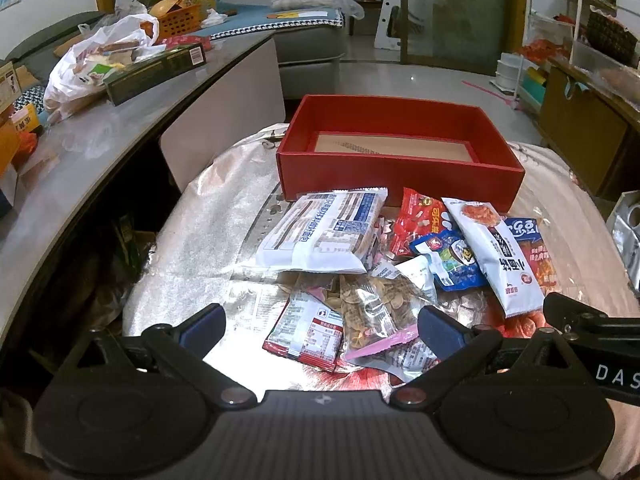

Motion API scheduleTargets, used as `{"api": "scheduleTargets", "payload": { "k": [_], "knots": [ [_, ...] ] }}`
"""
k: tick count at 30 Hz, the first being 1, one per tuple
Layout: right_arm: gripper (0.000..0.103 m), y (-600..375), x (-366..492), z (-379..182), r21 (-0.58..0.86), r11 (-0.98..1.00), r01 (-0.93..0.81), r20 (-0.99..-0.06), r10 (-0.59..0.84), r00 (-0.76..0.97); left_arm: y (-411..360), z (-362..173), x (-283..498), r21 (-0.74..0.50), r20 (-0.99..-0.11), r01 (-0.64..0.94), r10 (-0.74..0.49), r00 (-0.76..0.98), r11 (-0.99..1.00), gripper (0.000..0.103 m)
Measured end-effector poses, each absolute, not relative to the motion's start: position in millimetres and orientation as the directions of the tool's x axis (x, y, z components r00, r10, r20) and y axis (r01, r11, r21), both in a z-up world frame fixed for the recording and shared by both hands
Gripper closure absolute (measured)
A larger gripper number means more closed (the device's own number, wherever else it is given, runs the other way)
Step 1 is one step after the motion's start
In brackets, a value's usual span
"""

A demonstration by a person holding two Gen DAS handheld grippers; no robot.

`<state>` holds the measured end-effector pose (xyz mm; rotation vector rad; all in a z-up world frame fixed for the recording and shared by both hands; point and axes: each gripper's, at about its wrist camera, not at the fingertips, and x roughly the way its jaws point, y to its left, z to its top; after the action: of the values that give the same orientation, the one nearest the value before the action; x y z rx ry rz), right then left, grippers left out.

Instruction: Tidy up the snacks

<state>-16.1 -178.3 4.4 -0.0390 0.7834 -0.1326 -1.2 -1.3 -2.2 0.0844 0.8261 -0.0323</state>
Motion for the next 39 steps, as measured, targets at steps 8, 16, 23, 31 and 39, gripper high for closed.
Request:
{"api": "scheduleTargets", "payload": {
  "k": [8, 16, 23, 31, 39],
  "knots": [
    [0.0, -178, -16, 4, -0.083, 0.991, 0.102, -0.704, -0.131, 0.698, -2, -2, -1, 0.069, -0.731, 0.064, 0.007, 0.683, 0.996, 0.006],
    [0.0, -177, -15, 2, -0.084, 0.993, 0.089, -0.712, -0.122, 0.691, 1, -3, -2, 0.038, -0.734, 0.07, -0.02, 0.679, 0.997, 0.006],
    [0.0, -176, -14, 1, -0.084, 0.993, 0.08, -0.718, -0.116, 0.687, 3, -4, -1, 0.032, -0.733, 0.071, -0.025, 0.68, 0.997, 0.006],
    [0.0, -178, -14, 2, -0.081, 0.994, 0.072, -0.723, -0.109, 0.683, 3, -6, 0, -0.002, -0.731, 0.086, -0.061, 0.679, 0.996, 0.006],
    [0.0, -188, -15, 7, -0.065, 0.994, 0.083, -0.716, -0.105, 0.69, 2, -12, 5, -0.034, -0.755, 0.092, -0.086, 0.65, 0.995, 0.006]
  ]
}}
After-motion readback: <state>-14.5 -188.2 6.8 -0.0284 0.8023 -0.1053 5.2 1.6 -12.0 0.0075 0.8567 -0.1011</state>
